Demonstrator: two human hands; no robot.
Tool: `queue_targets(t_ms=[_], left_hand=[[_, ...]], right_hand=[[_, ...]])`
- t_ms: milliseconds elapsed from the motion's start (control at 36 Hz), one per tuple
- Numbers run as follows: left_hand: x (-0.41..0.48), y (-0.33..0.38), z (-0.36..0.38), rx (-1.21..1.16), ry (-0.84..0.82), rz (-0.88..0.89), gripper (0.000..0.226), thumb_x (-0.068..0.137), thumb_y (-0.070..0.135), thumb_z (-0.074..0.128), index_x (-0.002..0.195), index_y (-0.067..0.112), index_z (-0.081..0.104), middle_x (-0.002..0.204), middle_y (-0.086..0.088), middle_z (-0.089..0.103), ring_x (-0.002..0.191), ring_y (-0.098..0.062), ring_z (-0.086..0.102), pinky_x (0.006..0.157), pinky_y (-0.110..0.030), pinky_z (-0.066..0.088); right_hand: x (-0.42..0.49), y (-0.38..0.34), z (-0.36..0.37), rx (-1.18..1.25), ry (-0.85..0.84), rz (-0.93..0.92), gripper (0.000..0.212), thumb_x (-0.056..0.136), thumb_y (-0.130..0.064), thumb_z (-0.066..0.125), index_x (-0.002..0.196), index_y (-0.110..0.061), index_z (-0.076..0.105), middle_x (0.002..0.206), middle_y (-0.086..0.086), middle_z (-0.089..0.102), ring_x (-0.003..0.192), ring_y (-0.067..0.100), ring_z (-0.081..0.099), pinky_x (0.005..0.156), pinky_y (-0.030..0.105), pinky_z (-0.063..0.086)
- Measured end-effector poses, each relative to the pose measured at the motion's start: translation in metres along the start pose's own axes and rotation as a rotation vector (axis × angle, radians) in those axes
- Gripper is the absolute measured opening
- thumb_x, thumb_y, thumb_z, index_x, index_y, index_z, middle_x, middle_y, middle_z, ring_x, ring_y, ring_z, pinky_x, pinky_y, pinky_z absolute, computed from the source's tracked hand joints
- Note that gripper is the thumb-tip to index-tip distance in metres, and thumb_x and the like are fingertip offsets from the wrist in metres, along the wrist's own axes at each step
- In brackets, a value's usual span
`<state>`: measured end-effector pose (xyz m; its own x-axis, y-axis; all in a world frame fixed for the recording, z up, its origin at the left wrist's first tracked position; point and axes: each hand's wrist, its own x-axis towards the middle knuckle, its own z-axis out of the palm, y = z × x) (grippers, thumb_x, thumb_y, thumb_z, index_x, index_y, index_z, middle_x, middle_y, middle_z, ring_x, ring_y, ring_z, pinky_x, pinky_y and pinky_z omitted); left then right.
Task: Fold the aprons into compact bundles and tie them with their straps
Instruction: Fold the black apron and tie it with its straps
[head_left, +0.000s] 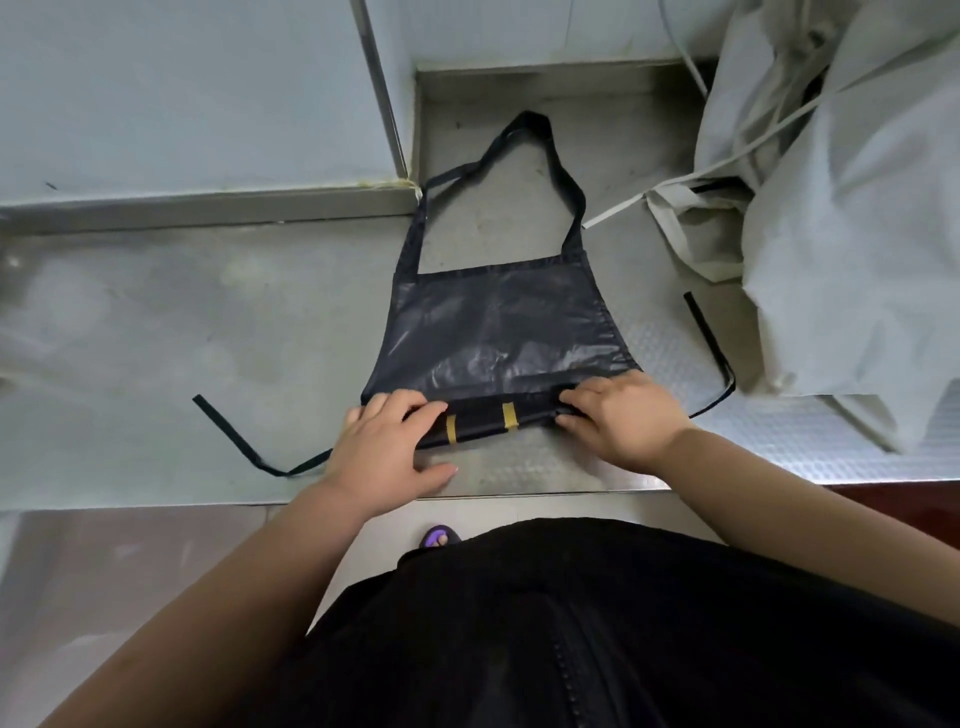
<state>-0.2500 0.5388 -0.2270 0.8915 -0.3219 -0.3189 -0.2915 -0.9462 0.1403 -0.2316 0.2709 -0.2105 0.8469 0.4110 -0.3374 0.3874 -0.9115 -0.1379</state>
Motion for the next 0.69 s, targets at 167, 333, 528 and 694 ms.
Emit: queue_targets(t_ms=[167, 333, 528, 694], left_hand=[[0.02, -0.024, -0.029, -0.278, -0.073, -0.005, 0.025, 0.092, 0.033, 0.055, 0.116, 0.028, 0.061, 0.086, 0.01, 0.057, 0.083, -0.016, 0.056, 0.072, -0.025, 0.04], [0.037, -0.04, -0.034, -0.44, -0.167, -0.169, 0.029, 0.098, 0.038, 0.043, 0.114, 0.019, 0.057, 0.098, -0.002, 0.064, 0.092, -0.022, 0.057, 0.076, -0.03, 0.041], [0.038, -0.016, -0.026, 0.146, 0.126, -0.17, 0.047, 0.096, 0.02, 0.04, 0.142, 0.028, 0.033, 0.142, 0.0, 0.038, 0.13, -0.023, 0.032, 0.106, -0.041, 0.018], [0.037, 0.009, -0.01, -0.074, -0.049, -0.112, 0.054, 0.101, 0.033, 0.028, 0.151, 0.024, 0.01, 0.159, 0.003, 0.006, 0.145, -0.017, 0.003, 0.116, -0.034, 0.006]], right_hand=[[0.016, 0.014, -0.022, 0.126, -0.149, 0.111, 0.019, 0.091, -0.036, 0.046, 0.103, -0.023, 0.055, 0.103, 0.003, 0.063, 0.088, 0.024, 0.055, 0.073, 0.032, 0.046], [0.033, 0.016, -0.038, 0.091, -0.145, 0.251, 0.028, 0.09, -0.023, 0.043, 0.118, -0.022, 0.044, 0.102, 0.006, 0.059, 0.092, 0.03, 0.054, 0.074, 0.032, 0.037], [0.047, 0.019, -0.03, -0.248, -0.077, 0.254, 0.054, 0.095, -0.018, 0.045, 0.143, -0.031, 0.025, 0.144, 0.007, 0.035, 0.132, 0.03, 0.032, 0.112, 0.048, 0.014], [0.039, 0.021, -0.008, -0.041, -0.152, 0.119, 0.054, 0.099, -0.033, 0.028, 0.151, -0.026, 0.015, 0.158, 0.003, 0.009, 0.145, 0.021, 0.011, 0.117, 0.034, -0.001]])
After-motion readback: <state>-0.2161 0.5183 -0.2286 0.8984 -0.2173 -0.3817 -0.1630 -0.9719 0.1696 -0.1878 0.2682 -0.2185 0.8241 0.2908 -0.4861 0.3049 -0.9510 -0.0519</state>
